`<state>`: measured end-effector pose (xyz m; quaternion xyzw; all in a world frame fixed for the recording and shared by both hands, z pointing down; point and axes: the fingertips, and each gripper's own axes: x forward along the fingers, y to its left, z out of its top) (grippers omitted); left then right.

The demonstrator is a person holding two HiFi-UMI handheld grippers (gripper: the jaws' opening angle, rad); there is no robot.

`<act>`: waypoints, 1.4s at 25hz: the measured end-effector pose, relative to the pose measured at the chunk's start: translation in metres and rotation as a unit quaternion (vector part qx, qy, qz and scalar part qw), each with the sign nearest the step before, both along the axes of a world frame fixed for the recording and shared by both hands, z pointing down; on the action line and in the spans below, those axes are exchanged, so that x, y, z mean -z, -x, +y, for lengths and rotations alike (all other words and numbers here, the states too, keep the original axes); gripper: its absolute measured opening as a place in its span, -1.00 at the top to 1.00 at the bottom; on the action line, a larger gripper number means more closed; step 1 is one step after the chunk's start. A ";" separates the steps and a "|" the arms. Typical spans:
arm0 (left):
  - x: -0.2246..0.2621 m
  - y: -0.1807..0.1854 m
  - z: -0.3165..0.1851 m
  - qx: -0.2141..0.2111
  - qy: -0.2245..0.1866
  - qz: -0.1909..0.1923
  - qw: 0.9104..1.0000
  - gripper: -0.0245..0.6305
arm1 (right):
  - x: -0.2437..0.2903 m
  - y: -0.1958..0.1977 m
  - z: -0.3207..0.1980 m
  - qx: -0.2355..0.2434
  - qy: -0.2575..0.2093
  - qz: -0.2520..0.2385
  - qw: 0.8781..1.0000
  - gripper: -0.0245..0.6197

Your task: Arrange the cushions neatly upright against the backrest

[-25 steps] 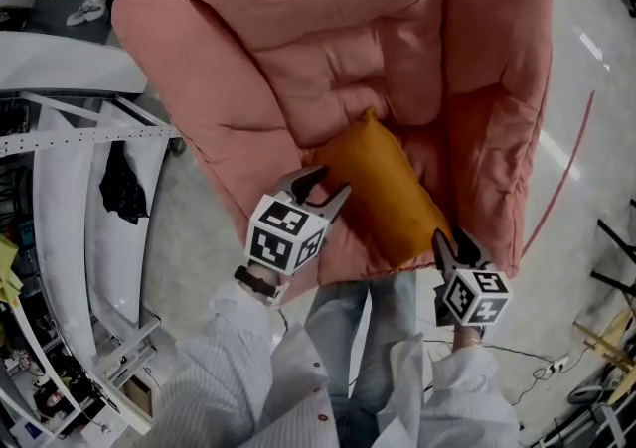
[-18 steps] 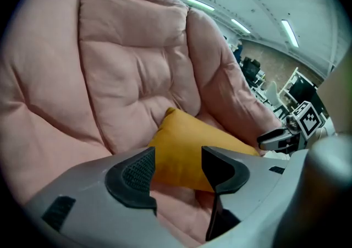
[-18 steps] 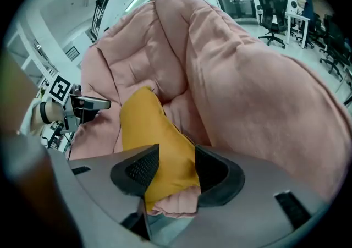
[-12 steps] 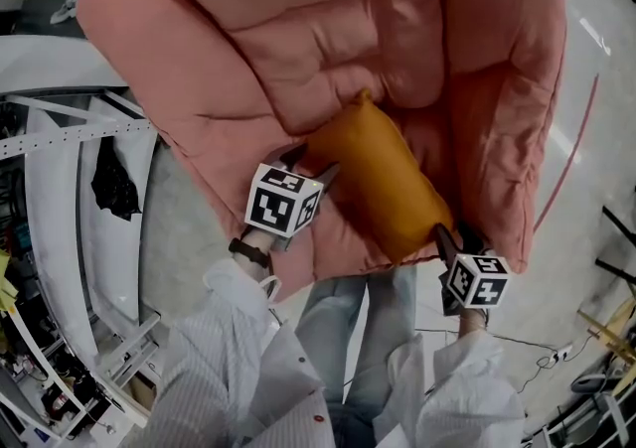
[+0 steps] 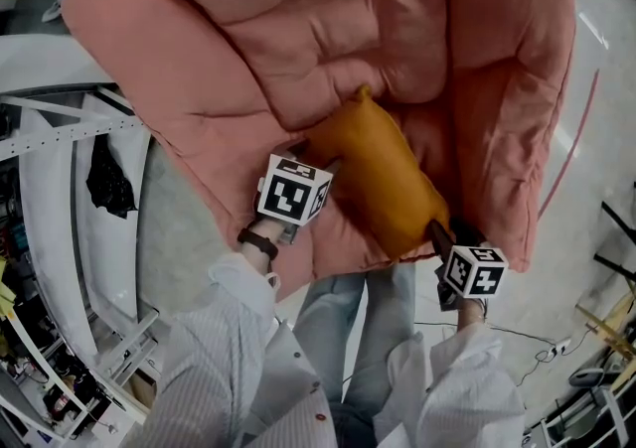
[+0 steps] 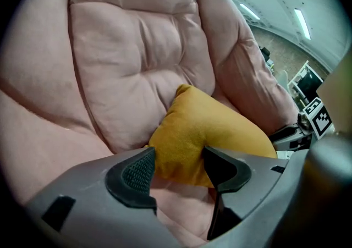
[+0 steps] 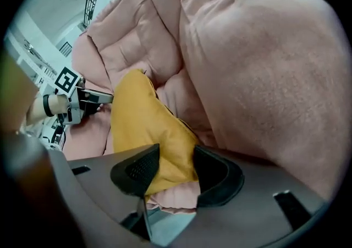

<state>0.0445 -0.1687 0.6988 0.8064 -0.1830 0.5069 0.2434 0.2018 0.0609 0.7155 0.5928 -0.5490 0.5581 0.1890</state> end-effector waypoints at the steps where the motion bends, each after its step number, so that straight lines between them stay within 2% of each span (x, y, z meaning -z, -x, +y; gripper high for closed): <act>1: -0.002 -0.001 0.001 0.000 0.003 -0.003 1.000 0.05 | -0.001 0.000 0.000 -0.001 0.001 -0.004 1.000 0.40; 6: -0.009 -0.004 0.004 0.005 0.023 -0.006 1.000 0.17 | -0.006 0.001 -0.002 -0.001 -0.002 -0.019 1.000 0.40; 9: -0.011 -0.005 0.007 0.001 0.030 -0.004 1.000 0.32 | -0.006 0.005 -0.004 0.006 0.002 -0.028 1.000 0.55; 12: -0.013 -0.005 0.008 -0.005 0.030 -0.003 1.000 0.56 | -0.007 0.010 -0.007 0.015 0.006 -0.027 1.000 0.70; 16: -0.012 -0.007 0.011 -0.005 0.034 -0.001 0.999 0.67 | -0.005 0.010 -0.007 0.023 0.012 -0.022 0.999 0.77; 35: -0.002 -0.005 0.010 0.022 0.041 0.018 0.999 0.73 | 0.012 0.009 -0.009 0.019 0.017 0.015 1.000 0.85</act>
